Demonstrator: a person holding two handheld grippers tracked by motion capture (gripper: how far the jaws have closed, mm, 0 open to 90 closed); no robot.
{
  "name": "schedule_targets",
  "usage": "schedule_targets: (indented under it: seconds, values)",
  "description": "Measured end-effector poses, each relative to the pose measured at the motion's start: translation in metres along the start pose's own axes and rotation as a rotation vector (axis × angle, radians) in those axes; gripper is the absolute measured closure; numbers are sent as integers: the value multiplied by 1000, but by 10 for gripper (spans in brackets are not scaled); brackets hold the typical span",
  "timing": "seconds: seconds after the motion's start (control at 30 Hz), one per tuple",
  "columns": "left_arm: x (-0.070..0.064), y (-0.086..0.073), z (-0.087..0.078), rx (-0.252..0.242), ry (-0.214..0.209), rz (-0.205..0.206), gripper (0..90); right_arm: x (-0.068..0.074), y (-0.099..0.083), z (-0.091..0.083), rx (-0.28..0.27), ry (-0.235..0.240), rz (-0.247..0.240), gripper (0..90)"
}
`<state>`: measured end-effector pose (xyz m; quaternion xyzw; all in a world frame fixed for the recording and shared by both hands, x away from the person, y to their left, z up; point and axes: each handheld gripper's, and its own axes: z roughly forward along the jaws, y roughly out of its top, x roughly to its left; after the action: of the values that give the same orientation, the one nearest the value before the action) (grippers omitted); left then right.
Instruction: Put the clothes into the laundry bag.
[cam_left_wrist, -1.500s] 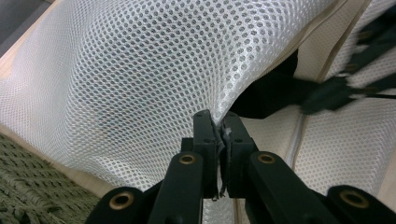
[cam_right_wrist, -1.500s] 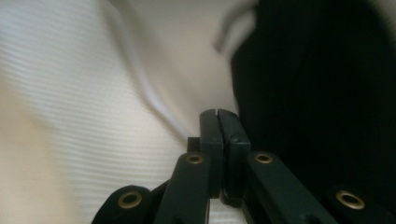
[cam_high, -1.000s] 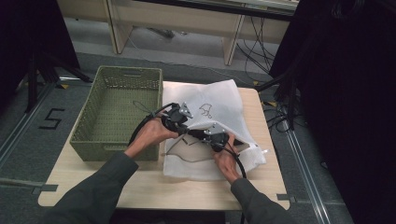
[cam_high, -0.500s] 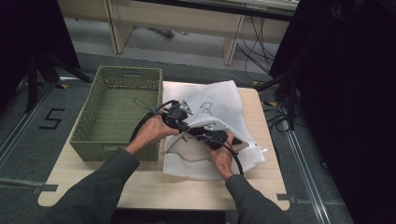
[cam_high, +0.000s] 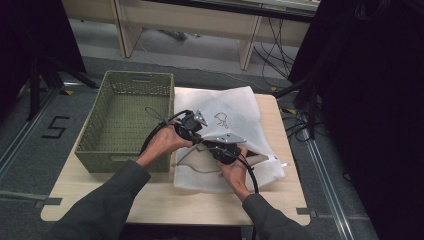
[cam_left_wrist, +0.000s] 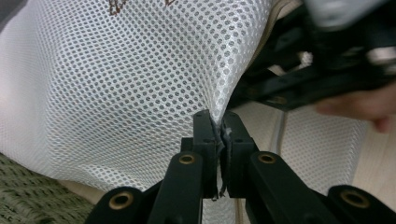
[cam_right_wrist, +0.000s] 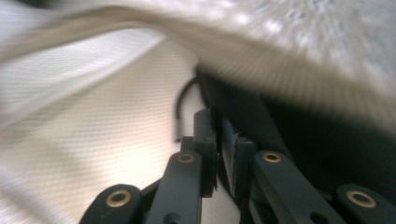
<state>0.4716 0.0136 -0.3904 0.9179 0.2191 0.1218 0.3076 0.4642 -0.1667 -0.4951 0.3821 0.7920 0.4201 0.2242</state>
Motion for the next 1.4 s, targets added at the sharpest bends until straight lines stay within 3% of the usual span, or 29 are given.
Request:
schedule_targets:
  seconds: [0.1,0.13,0.17,0.23,0.37,0.47,0.5,0.53,0.6,0.63,0.67,0.77,0.8,0.87,0.9,0.97,1.03,1.07,1.1,1.17,1.2,1.27,1.3,1.33,1.37,1.4]
  values:
    - [-2,0,2,8,-2,10,861,-8,1,14,-2,-89,-2,875]
    - [-3,0,2,13,-7,12,862,-10,2,18,6,-110,28,880]
    - [-3,0,2,21,-16,22,863,-12,3,22,1,-124,24,884]
    - [-3,1,3,21,-15,19,864,-14,6,29,-21,-201,-6,886]
    - [-2,0,2,10,-8,9,864,-13,10,38,-46,-258,-4,885]
    - [-1,-1,2,11,-5,6,861,-10,9,39,-77,-247,34,875]
    - [0,-1,2,12,-6,6,860,-9,11,35,-47,-212,57,874]
    - [1,-1,2,9,-5,9,858,-10,11,33,-54,-211,39,872]
    - [3,-1,1,19,-6,30,854,-9,12,28,-45,-148,91,862]
    - [2,-2,2,11,1,7,852,-10,11,25,-53,-119,100,849]
    - [3,-2,2,12,4,14,848,-9,13,19,-21,-82,132,835]
    - [2,-3,4,16,4,-2,844,-5,14,5,21,-27,128,781]
    - [2,-4,4,22,3,6,844,-5,14,-2,31,-26,90,771]
    - [0,-5,6,29,7,-1,843,-3,14,-15,29,28,110,705]
    - [-1,-5,7,35,7,3,842,-3,14,-20,51,38,98,695]
    - [-2,-6,9,52,5,15,841,-2,14,-35,49,53,66,662]
    - [-4,-8,12,44,8,6,840,-3,15,-54,37,65,59,658]
    - [-3,-8,12,64,6,27,839,-4,15,-63,20,76,77,650]
    - [-3,-9,12,68,5,32,839,-6,15,-72,9,82,92,647]
    - [-4,-10,13,69,5,34,837,-15,16,-88,-21,54,56,640]
    - [-4,-11,14,71,4,30,837,-18,15,-94,-27,63,85,639]
    - [-5,-12,15,70,3,36,837,-29,12,-103,-44,36,81,619]
    - [-6,-13,16,70,2,23,837,-34,11,-104,-50,9,48,607]
    - [-6,-13,17,72,2,38,837,-37,10,-106,-31,-3,47,598]
    - [-8,-14,17,72,6,28,837,-40,8,-104,-56,-39,36,580]
    - [-8,-14,18,76,5,44,838,-45,9,-105,-45,-50,-4,561]
